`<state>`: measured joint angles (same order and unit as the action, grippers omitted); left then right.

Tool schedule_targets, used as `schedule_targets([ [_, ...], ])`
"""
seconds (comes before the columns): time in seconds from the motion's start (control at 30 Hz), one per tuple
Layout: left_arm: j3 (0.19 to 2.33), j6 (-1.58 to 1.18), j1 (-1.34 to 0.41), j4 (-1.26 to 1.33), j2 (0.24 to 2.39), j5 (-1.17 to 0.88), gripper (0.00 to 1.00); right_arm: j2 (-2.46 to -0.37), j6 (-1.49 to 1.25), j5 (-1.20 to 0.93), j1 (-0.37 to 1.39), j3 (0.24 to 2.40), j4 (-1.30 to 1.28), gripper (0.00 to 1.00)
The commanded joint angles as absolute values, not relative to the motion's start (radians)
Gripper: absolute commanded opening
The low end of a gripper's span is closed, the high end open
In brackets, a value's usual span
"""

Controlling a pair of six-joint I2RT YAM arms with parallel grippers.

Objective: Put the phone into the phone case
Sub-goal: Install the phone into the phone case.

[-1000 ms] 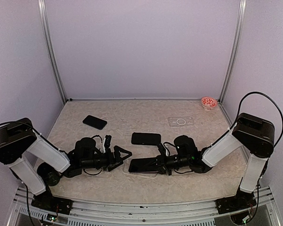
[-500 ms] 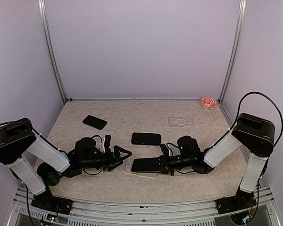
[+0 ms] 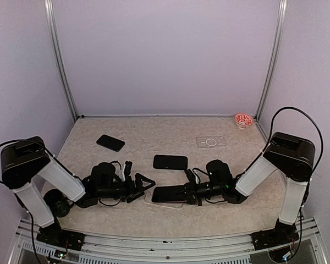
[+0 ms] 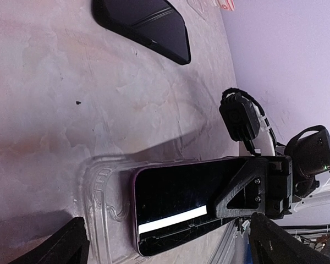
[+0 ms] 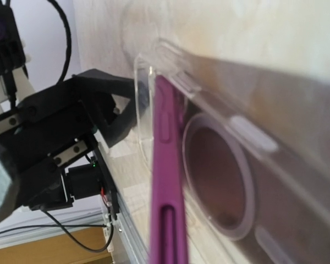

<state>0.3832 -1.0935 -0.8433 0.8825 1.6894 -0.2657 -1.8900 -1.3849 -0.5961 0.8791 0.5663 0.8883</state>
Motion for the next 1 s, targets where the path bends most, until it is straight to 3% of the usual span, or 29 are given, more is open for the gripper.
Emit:
schedule_targets([
  [0.0, 0.408, -1.094, -0.857, 0.905, 1.713, -0.288, 0.99, -1.936, -1.387, -0.624, 0.873, 0.586, 0.917, 0.0],
  [0.97, 0.441, -1.074, -0.881, 0.876, 1.72, -0.301, 0.99, -2.068, -1.403, -0.707, 0.873, 0.726, 0.959, 0.0],
])
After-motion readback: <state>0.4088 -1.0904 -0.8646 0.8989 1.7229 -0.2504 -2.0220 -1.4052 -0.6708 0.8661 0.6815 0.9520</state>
